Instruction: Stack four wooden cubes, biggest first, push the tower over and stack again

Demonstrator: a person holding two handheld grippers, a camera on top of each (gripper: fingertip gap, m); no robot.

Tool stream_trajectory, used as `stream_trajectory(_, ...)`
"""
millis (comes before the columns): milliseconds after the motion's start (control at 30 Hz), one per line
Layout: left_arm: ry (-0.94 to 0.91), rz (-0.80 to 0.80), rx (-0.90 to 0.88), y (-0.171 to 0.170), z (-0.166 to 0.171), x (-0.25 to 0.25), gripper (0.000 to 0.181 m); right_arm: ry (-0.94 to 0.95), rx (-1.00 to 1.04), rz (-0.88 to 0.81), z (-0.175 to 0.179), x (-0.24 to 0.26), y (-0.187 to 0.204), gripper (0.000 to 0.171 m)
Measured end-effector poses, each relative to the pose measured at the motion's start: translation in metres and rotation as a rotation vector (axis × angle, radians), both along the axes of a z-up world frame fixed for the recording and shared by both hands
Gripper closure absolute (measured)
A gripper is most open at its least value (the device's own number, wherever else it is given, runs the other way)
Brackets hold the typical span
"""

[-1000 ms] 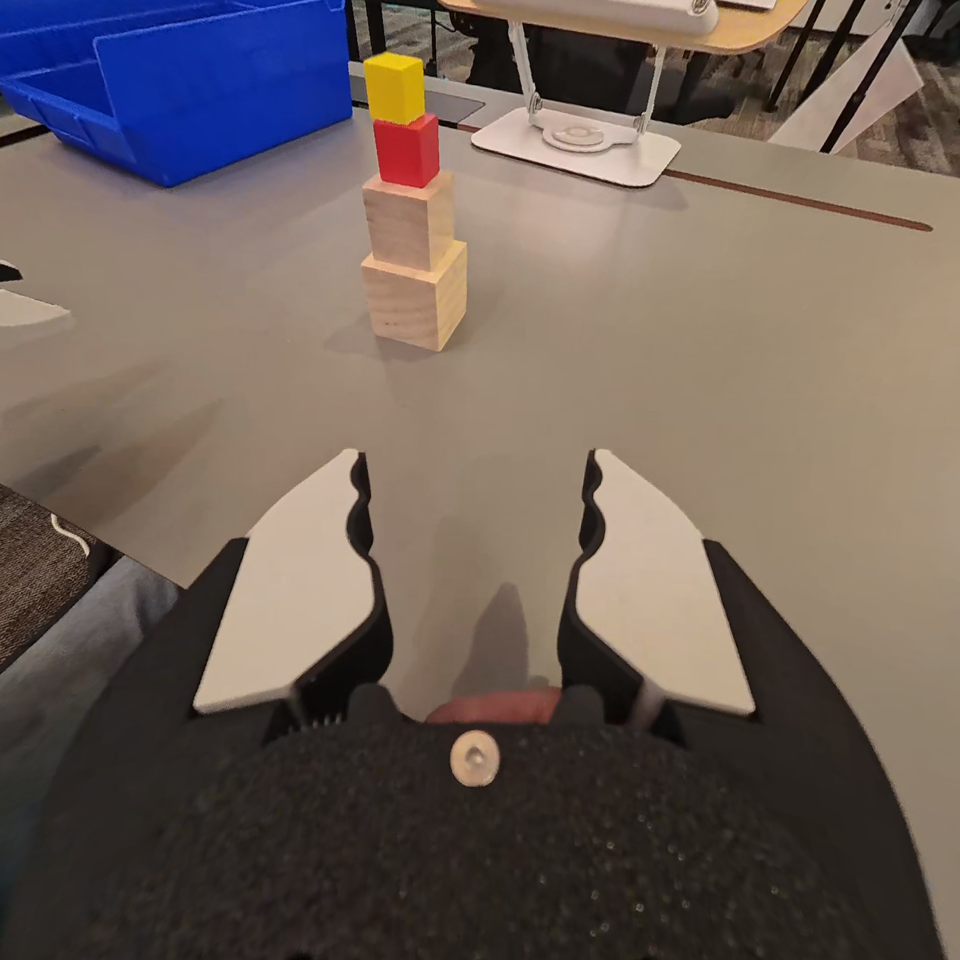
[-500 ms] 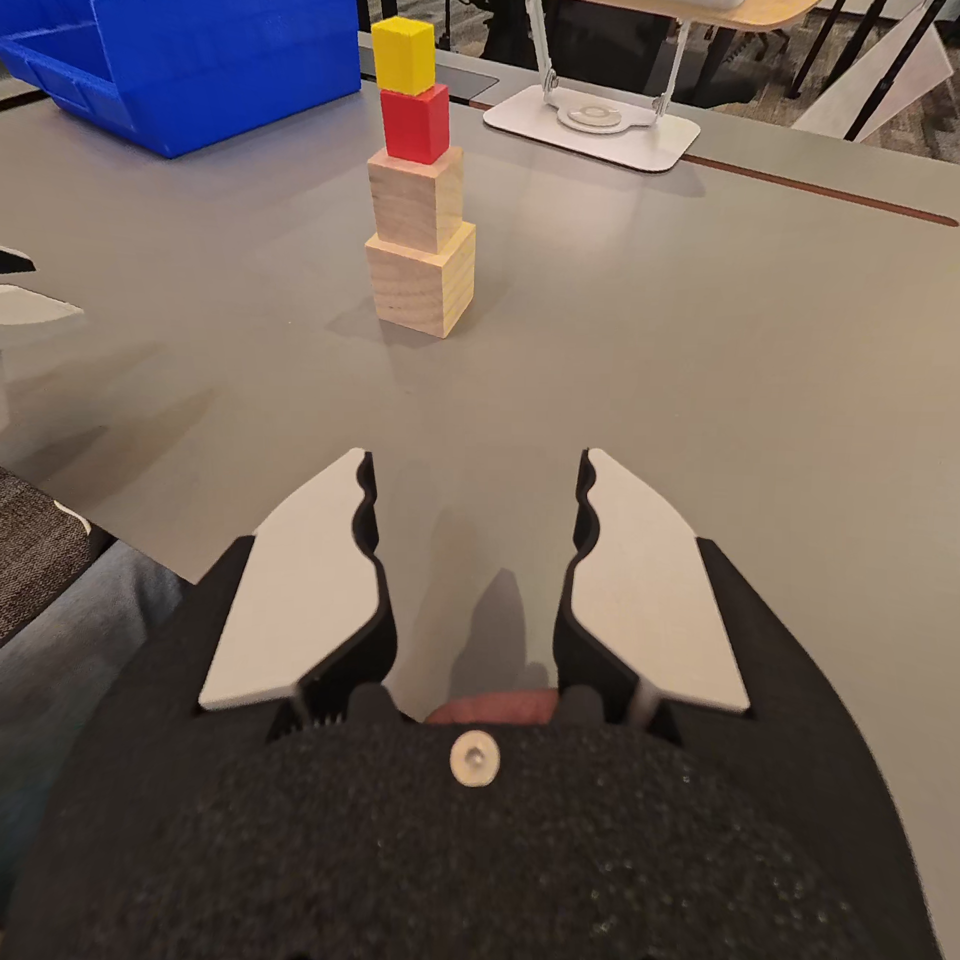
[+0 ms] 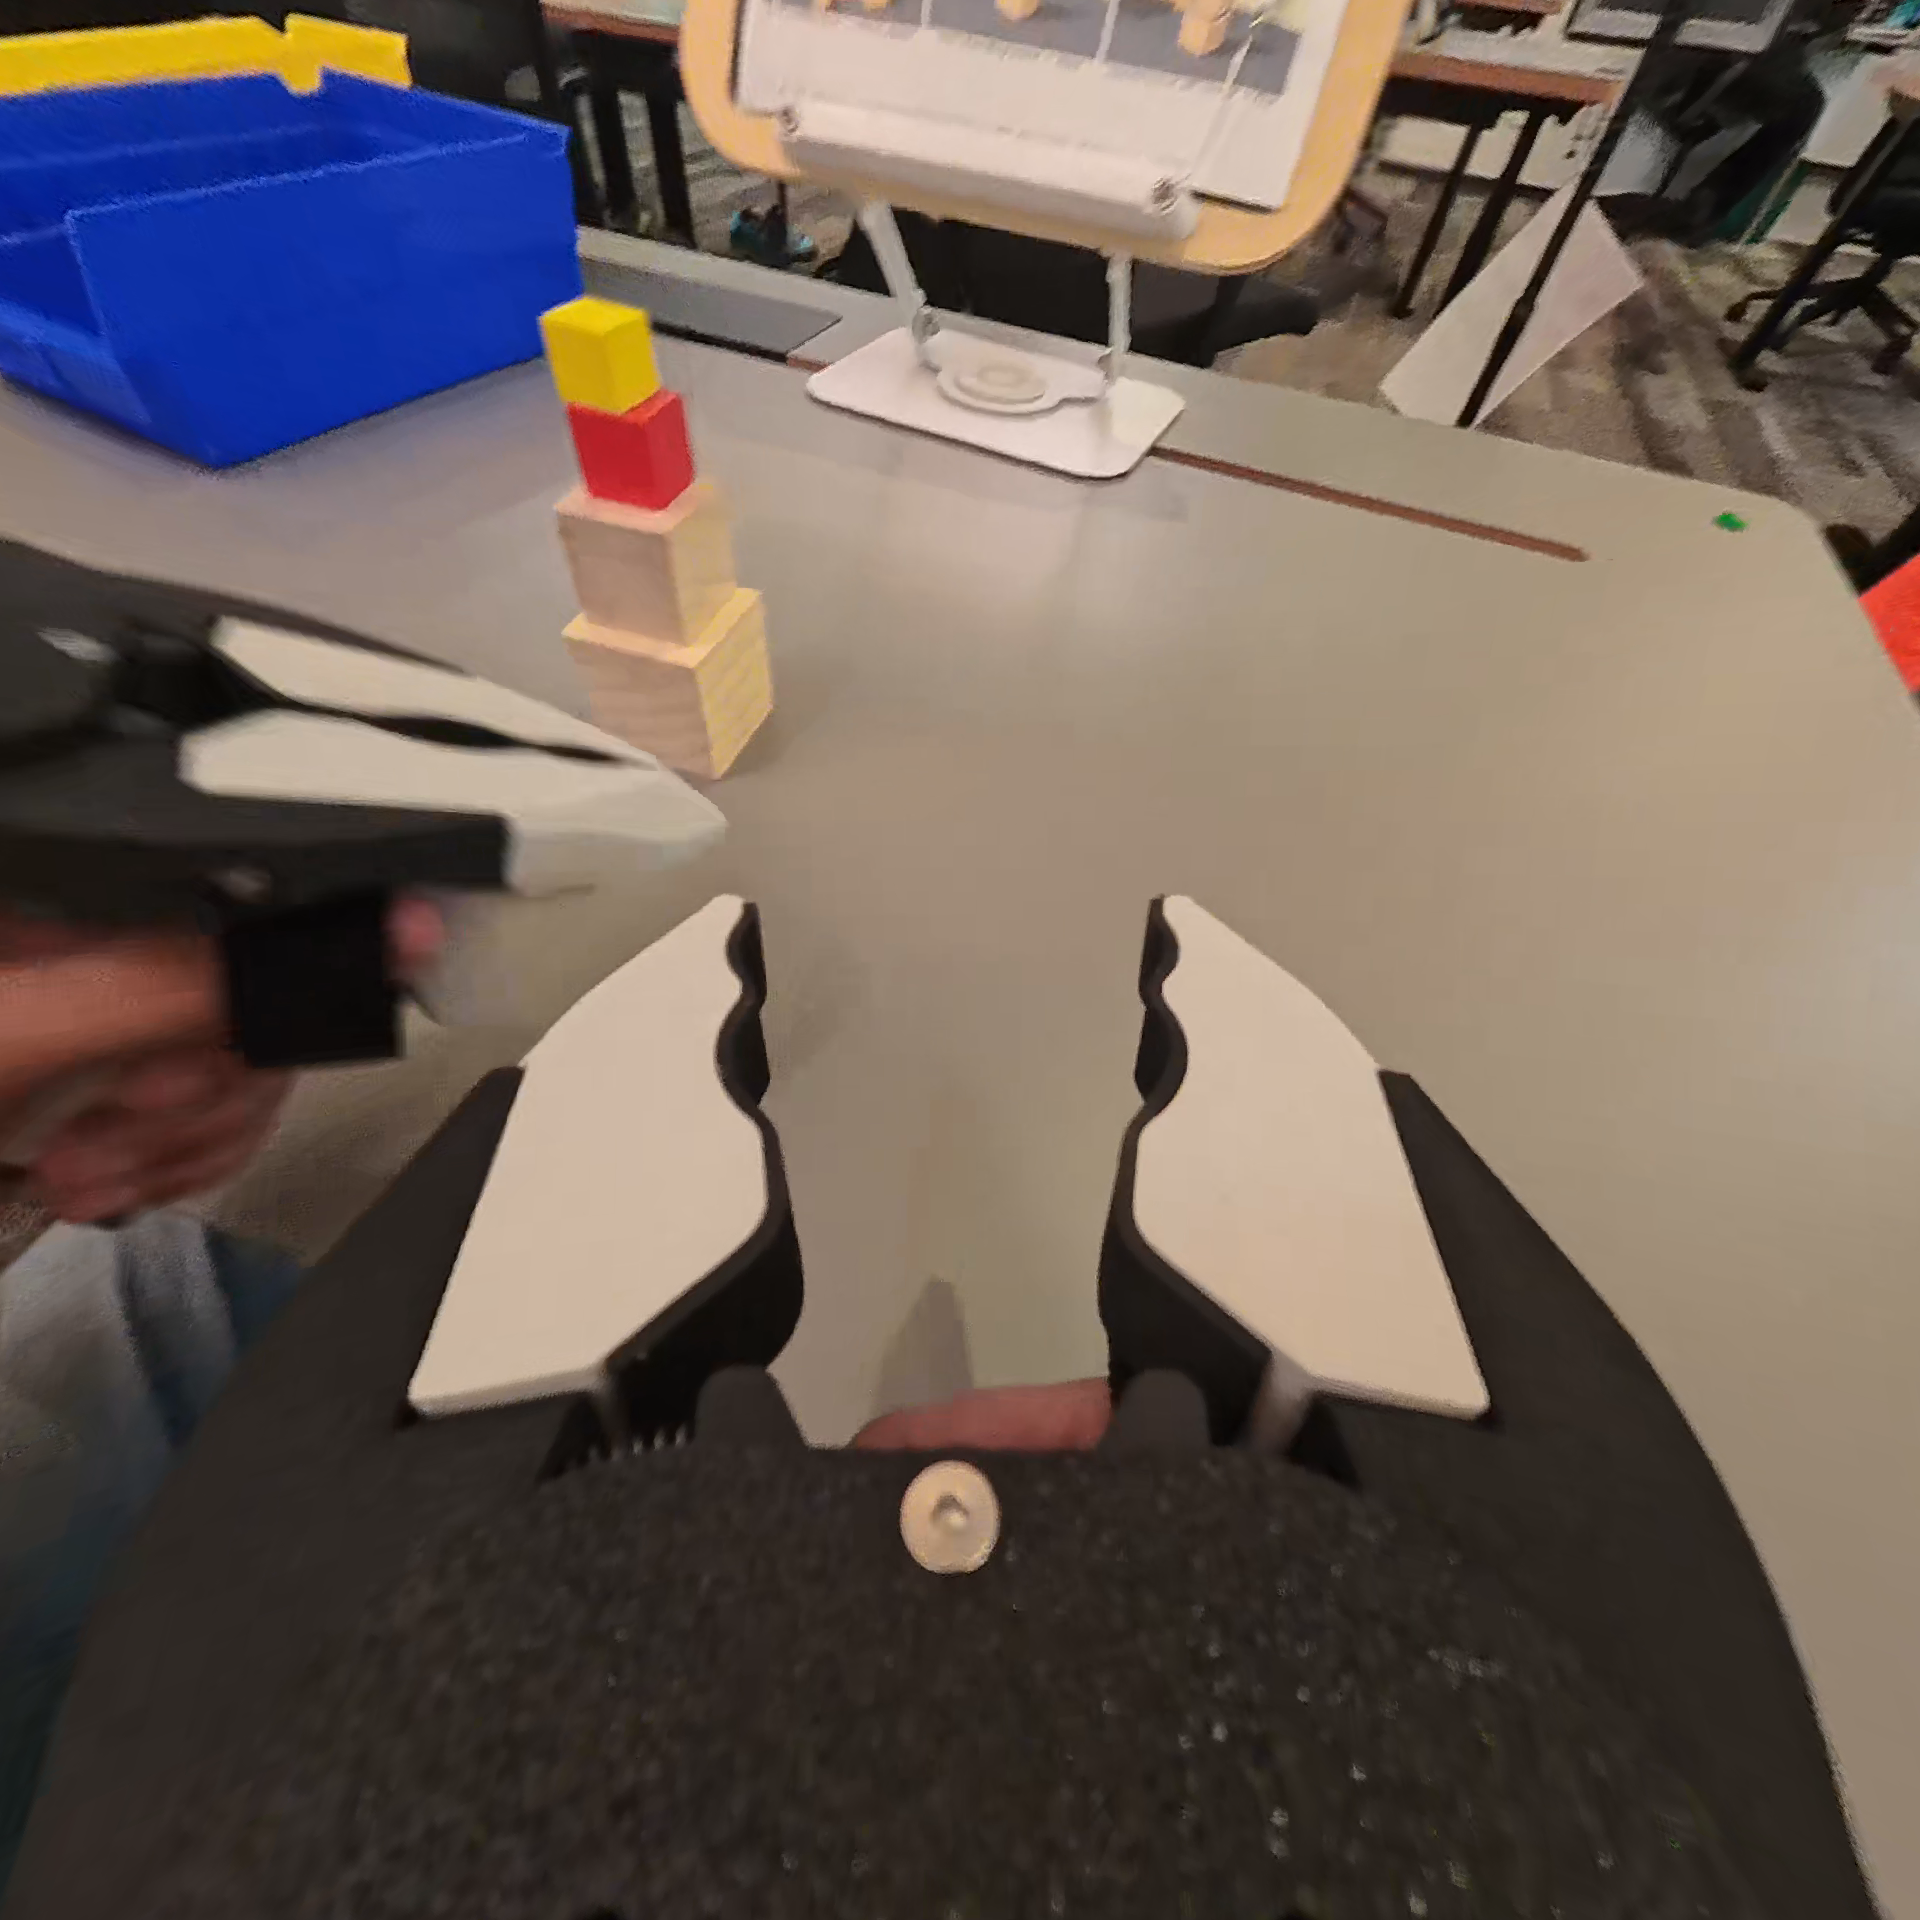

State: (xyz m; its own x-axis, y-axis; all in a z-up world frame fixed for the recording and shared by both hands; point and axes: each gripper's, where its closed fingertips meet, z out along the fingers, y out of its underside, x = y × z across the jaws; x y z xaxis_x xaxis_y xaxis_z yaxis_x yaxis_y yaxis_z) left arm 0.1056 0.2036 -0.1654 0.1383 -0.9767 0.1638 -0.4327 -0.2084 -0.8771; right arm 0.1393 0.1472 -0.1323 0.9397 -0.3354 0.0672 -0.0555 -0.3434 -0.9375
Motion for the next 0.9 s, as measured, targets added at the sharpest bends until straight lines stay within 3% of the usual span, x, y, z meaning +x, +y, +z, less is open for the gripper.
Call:
stream_trajectory(100,0.060,-0.056,-0.047,-0.022,-0.015,0.029,0.181,0.022,0.025,-0.032,0.006,0.017,-0.011,0.102)
stream_trajectory(133,0.102,-0.036,-0.011,-0.014,-0.023,0.031,0.181,0.032,0.029,-0.037,0.006,0.020,-0.013,0.102)
stream_trajectory(167,0.150,0.053,0.069,0.015,-0.029,0.028,0.181,0.041,0.031,-0.040,0.004,0.023,-0.014,0.103)
stream_trajectory(233,0.202,0.357,0.167,0.115,-0.035,-0.004,0.181,0.055,0.022,-0.043,0.000,0.026,-0.016,0.103)
stream_trajectory(267,0.191,0.420,0.008,0.144,-0.042,-0.023,0.181,0.058,0.017,-0.043,-0.002,0.026,-0.017,0.103)
stream_trajectory(300,0.137,0.441,-0.144,0.160,-0.041,-0.038,0.181,0.058,0.015,-0.040,-0.003,0.024,-0.017,0.103)
stream_trajectory(333,0.115,0.500,-0.142,0.176,-0.036,-0.059,0.181,0.055,0.016,-0.034,-0.002,0.022,-0.016,0.104)
stream_trajectory(400,0.088,0.623,0.016,0.193,-0.018,-0.101,0.181,0.050,0.015,-0.019,-0.001,0.018,-0.013,0.105)
stream_trajectory(500,0.033,0.478,-0.078,0.160,-0.007,-0.086,0.181,0.052,0.011,0.005,-0.003,0.011,-0.008,0.108)
stream_trajectory(600,0.062,0.350,-0.008,0.137,-0.005,-0.067,0.181,0.045,-0.004,0.029,-0.002,0.003,-0.003,0.108)
stream_trajectory(733,0.064,0.252,0.111,0.122,0.001,-0.088,0.181,0.006,-0.017,0.055,-0.001,-0.006,0.003,0.108)
stream_trajectory(900,-0.021,0.251,0.139,0.098,0.009,-0.136,0.143,0.006,-0.034,0.071,-0.024,-0.015,0.015,0.105)
